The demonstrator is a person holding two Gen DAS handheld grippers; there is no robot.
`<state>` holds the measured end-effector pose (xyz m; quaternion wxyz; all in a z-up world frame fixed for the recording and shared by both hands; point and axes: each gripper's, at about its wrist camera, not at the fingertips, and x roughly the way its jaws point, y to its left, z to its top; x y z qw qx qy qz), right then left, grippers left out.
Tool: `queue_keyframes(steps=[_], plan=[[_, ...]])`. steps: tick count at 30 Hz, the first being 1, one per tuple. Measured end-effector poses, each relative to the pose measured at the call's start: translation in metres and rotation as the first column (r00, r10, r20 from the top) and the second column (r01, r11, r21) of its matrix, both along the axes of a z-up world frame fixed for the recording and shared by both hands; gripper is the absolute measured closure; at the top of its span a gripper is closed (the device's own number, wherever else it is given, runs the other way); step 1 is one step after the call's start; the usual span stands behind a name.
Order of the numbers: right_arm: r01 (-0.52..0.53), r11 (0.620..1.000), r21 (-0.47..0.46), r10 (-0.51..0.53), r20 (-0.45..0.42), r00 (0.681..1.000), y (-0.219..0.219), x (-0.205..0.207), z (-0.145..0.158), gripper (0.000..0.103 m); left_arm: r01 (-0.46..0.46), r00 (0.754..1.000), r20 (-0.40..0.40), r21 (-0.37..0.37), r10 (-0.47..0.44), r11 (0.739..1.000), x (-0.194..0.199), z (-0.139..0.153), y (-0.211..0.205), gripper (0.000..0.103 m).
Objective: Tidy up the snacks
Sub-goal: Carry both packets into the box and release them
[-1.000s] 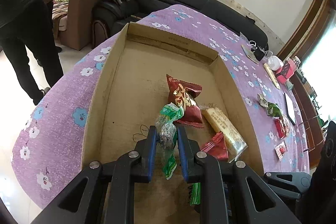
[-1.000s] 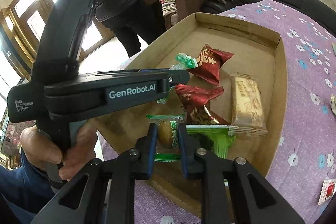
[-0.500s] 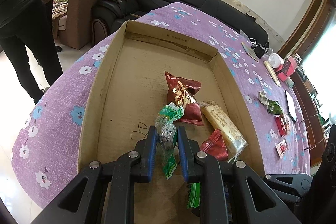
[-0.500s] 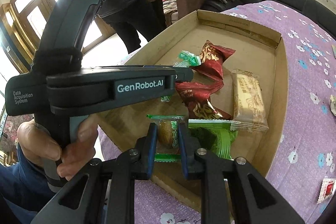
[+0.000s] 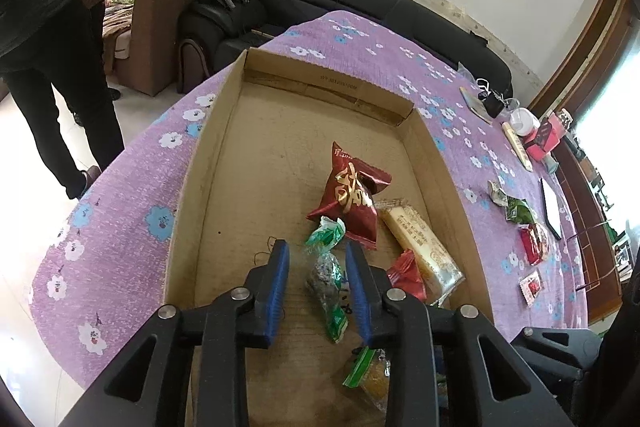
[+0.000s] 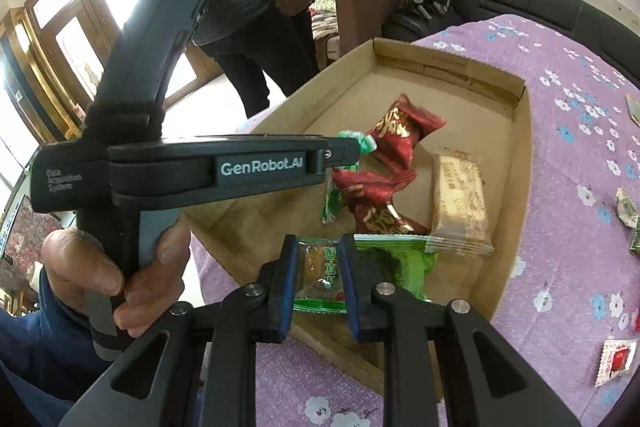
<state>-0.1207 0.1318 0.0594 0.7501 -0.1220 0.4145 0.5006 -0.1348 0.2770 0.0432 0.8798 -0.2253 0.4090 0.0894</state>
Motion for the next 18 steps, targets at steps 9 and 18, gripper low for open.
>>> queue_keyframes(steps=[9, 18], plan=[[0.11, 0.989, 0.102, -0.105, -0.057, 0.993, -0.044, 0.024, 0.016, 0.066, 0.02, 0.999, 0.026, 0.02, -0.021, 1.0, -0.001, 0.016, -0.011, 0.073], [0.307, 0.932, 0.193, -0.282, -0.149, 0.948, -0.12, 0.068, 0.022, 0.066, 0.107, 0.993, 0.046, 0.066, -0.11, 0.992, 0.01, 0.037, -0.051, 0.073]])
